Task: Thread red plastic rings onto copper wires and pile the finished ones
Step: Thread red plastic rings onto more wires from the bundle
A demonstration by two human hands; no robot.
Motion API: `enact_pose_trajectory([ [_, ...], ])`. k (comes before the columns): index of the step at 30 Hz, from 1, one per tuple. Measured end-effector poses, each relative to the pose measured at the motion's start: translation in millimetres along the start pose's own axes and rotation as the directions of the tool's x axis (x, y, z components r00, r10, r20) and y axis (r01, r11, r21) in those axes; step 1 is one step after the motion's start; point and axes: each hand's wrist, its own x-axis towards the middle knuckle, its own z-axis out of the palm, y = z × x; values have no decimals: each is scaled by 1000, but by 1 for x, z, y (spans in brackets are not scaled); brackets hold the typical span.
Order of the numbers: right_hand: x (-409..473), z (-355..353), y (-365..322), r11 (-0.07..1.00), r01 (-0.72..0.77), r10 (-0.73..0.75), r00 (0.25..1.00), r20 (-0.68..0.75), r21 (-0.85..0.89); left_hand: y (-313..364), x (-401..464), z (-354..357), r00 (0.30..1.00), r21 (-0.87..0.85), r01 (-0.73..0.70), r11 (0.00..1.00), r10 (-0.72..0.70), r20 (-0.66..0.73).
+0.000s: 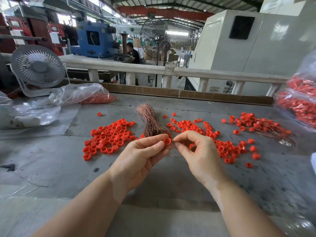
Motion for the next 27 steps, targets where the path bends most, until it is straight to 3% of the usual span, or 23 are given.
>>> enact_pose_trajectory([
  [27,0,1,2,995,75,-74,997,16,-69,3,-1,0,998,-8,32,999,-33,-50],
])
